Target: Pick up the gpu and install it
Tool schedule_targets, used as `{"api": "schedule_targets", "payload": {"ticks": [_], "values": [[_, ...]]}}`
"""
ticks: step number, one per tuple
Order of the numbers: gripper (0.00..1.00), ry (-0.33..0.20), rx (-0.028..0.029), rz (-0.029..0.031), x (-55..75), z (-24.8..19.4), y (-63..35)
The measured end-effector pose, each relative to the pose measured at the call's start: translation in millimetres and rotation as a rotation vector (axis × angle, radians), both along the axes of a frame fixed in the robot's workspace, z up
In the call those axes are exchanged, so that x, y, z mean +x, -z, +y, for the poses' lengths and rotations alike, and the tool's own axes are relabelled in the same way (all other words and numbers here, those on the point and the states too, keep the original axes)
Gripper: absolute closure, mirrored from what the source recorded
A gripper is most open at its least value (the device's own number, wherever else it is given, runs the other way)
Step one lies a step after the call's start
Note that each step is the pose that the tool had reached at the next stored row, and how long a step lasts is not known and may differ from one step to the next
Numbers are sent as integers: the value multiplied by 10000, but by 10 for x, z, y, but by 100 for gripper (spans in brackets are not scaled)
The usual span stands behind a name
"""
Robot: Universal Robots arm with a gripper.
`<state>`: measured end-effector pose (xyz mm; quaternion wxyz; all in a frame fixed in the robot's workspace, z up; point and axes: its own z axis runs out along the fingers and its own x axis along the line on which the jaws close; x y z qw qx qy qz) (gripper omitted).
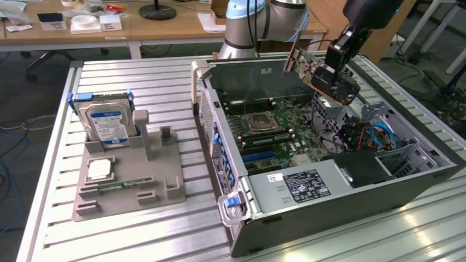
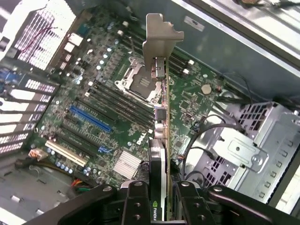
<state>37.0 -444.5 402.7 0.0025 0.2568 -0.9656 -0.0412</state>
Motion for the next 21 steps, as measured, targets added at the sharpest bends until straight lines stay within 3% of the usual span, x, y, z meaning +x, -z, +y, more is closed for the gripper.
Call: {"api": "schedule_targets", "payload": {"ticks": [9, 12, 21], "values": [[73, -1188, -1, 0, 0, 0, 2], [73, -3097, -1, 0, 0, 0, 6], [73, -4315, -1, -1, 0, 0, 9]]}}
